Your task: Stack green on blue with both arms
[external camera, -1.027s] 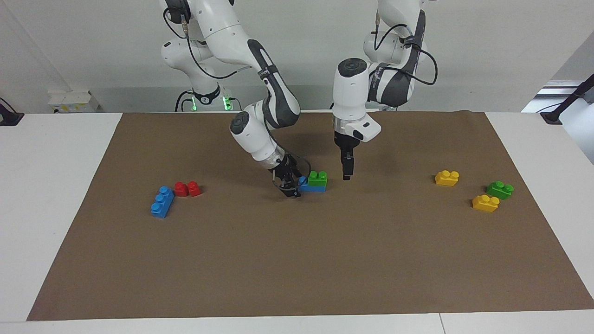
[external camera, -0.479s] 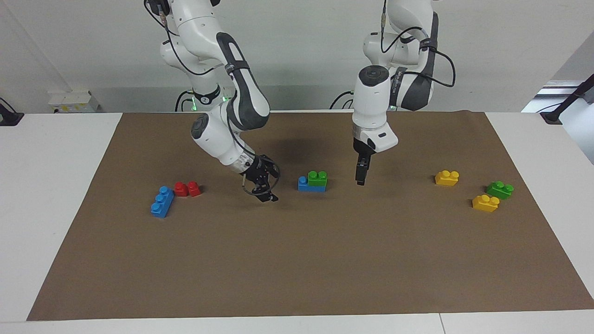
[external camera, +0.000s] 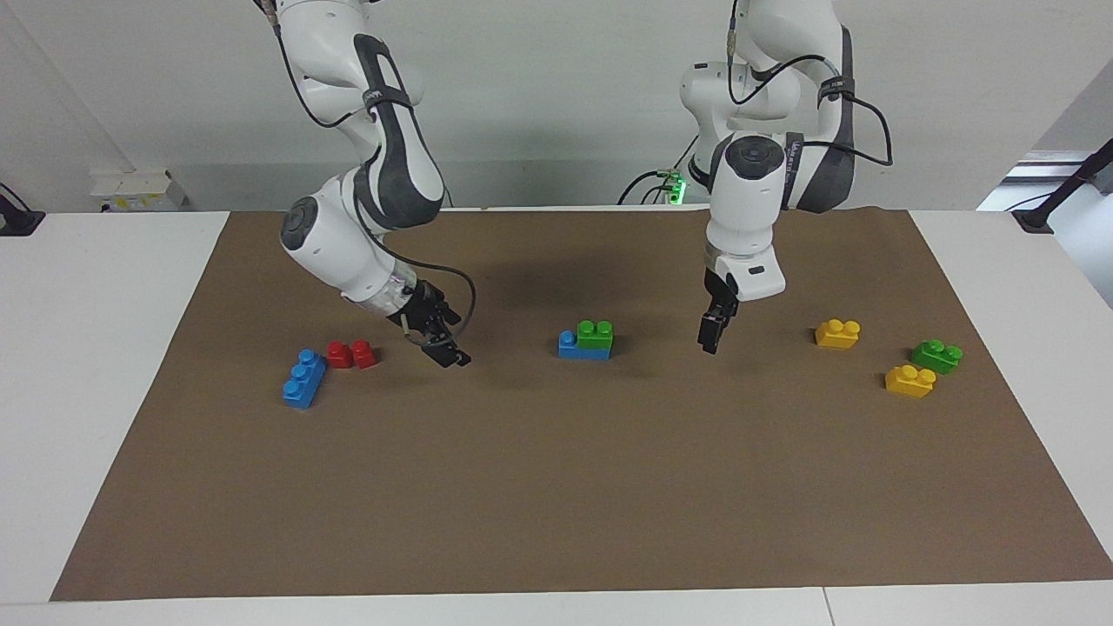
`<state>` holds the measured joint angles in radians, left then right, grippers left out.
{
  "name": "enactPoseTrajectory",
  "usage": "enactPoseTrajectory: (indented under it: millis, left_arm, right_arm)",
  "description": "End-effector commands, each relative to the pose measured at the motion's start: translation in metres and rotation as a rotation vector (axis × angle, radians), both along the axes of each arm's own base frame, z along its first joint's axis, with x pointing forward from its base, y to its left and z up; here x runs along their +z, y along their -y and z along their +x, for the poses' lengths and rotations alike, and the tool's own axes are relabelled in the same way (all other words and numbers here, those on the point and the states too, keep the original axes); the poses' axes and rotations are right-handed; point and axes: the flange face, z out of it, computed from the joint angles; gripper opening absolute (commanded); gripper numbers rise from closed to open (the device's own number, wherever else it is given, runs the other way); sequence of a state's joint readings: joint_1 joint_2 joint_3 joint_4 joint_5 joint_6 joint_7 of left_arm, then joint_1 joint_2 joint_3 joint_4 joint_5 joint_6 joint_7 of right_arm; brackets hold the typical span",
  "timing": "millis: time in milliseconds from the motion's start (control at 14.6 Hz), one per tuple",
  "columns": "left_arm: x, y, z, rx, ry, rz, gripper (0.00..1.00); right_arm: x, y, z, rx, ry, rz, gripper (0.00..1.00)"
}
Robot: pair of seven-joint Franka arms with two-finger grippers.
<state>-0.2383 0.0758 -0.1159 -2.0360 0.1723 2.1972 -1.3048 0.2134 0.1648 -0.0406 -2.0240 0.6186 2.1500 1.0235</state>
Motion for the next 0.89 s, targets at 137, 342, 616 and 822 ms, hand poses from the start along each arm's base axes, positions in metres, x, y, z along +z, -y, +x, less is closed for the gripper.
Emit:
enactPoseTrajectory:
  millis: [137, 342, 616, 822]
  left_arm:
    - [0.016, -0.046, 0.011, -0.156, -0.066, 0.004, 1.0]
    - [0.027, -0.068, 0.017, -0.256, -0.107, 0.021, 1.0]
    - [0.055, -0.106, 0.029, -0.371, -0.143, -0.001, 1.0]
    - [0.073, -0.137, 0.033, -0.457, -0.179, -0.004, 1.0]
  right_arm:
    - [0.038, 0.047, -0.002, 0.286, 0.073, -0.102, 1.0]
    - [0.062, 0.075, -0.005, 0.428, 0.13, -0.098, 1.0]
    - [0.096, 0.104, -0.008, 0.62, 0.18, -0.12, 1.0]
    - [0.121, 0.111, -0.017, 0.765, 0.233, -0.208, 1.0]
